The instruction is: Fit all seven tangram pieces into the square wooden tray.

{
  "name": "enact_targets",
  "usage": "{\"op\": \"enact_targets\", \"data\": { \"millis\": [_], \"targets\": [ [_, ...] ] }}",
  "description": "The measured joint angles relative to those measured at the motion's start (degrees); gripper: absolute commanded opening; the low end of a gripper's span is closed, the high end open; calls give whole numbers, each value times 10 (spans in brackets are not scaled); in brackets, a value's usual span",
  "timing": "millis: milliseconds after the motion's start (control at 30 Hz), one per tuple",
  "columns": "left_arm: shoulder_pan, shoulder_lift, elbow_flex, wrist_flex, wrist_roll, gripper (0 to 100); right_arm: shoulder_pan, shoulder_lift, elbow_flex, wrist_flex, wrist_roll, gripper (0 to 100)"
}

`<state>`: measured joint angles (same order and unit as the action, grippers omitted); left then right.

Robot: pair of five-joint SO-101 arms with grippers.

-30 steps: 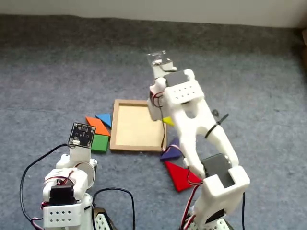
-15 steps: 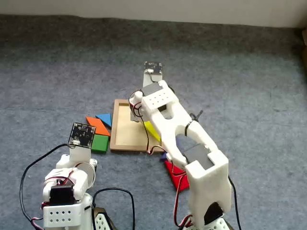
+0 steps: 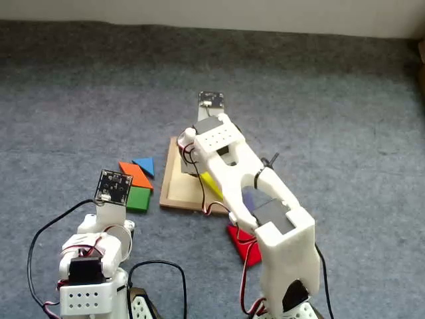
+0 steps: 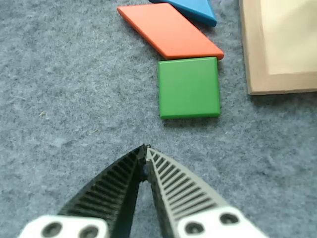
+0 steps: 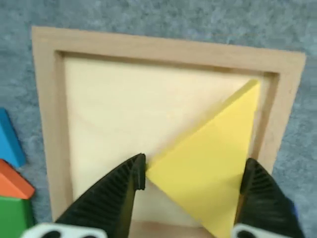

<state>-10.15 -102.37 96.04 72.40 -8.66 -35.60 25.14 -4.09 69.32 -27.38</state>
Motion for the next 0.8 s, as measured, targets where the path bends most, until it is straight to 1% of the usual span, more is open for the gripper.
{"op": "enact_targets", "data": {
  "millis": [133, 200, 300, 467, 500, 567, 633, 700, 733, 800],
  "targets": [
    [0, 0, 0, 0, 0, 6, 0, 0, 0, 4, 1, 296],
    [0, 0, 0, 0, 0, 6, 0, 0, -4, 9, 25, 296],
    [0, 0, 0, 0, 0, 6, 2, 0, -31, 40, 52, 296],
    [0, 0, 0, 0, 0, 6, 1, 0, -92, 101, 60, 294],
    [0, 0, 0, 0, 0, 6, 1, 0, -102, 112, 62, 283],
    [0, 0, 0, 0, 0, 6, -4, 0, -113, 120, 62, 221],
    [0, 0, 0, 0, 0, 6, -11, 0, -120, 120, 74, 125],
    [0, 0, 0, 0, 0, 6, -25, 0, -120, 122, 113, 15],
    [0, 0, 0, 0, 0, 6, -33, 0, -120, 122, 136, 0],
    [0, 0, 0, 0, 0, 6, -47, 0, -120, 122, 178, 21]
  ]
}}
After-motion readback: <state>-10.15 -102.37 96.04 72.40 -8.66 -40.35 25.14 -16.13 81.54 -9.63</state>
